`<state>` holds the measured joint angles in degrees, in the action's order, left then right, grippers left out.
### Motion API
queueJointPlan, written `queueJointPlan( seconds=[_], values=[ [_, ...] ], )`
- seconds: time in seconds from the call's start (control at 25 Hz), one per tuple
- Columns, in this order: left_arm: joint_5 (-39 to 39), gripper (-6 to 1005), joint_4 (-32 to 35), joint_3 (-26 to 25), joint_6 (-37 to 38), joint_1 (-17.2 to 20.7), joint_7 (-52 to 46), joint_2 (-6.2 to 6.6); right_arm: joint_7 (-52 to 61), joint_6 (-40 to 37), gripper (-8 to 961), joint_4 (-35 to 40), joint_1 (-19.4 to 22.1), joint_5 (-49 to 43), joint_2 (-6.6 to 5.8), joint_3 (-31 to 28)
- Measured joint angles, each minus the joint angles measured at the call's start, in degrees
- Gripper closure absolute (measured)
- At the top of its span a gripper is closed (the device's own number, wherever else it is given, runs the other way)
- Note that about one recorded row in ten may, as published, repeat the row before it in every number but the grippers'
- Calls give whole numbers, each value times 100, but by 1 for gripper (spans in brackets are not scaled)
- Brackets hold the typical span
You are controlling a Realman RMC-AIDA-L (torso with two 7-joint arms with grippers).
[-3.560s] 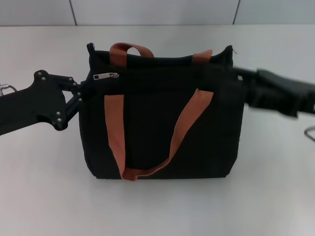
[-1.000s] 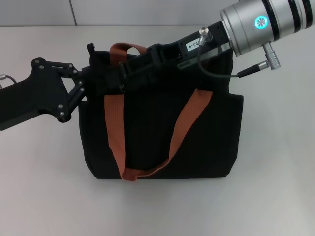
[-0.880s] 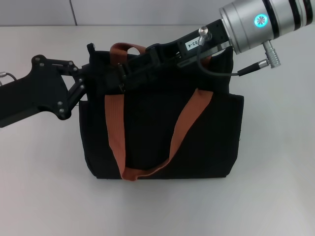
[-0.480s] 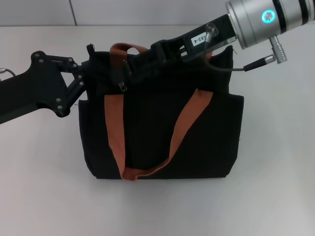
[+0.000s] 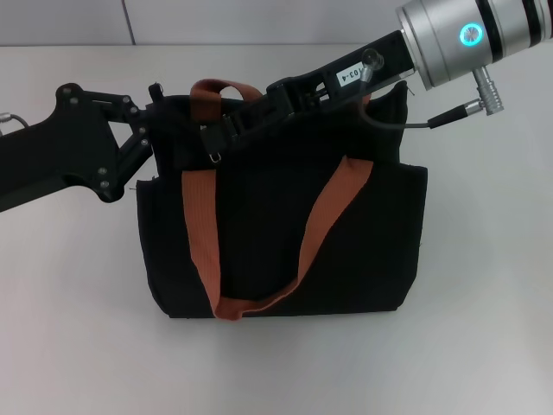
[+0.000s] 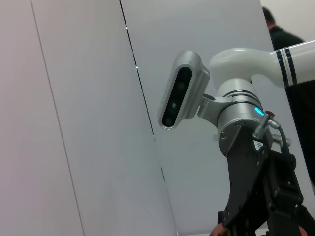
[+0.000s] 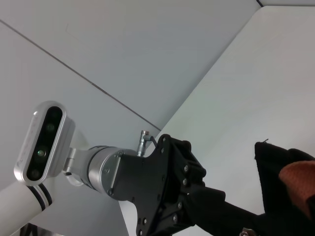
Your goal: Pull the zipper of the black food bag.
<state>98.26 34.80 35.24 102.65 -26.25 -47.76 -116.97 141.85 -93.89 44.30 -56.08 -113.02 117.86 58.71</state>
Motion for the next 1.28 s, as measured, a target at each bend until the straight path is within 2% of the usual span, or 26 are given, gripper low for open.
queueJointPlan(
  seconds=[0.12, 0.68, 0.88, 1.28],
  values=[
    [0, 975, 0, 2, -2, -40, -50, -1, -22, 4, 411, 0, -4, -2, 7, 1],
    [14, 975, 0, 4, -44, -188, -353, 18, -85, 143, 410, 21, -12, -19, 18, 80],
    [10, 976, 0, 10, -48, -204, -365, 14, -87, 150, 577, 25, 1, -19, 25, 83],
    [10, 976, 0, 42, -63, -394, -480, -48, -87, 222, 578, 27, 8, -19, 77, 167]
  ],
)
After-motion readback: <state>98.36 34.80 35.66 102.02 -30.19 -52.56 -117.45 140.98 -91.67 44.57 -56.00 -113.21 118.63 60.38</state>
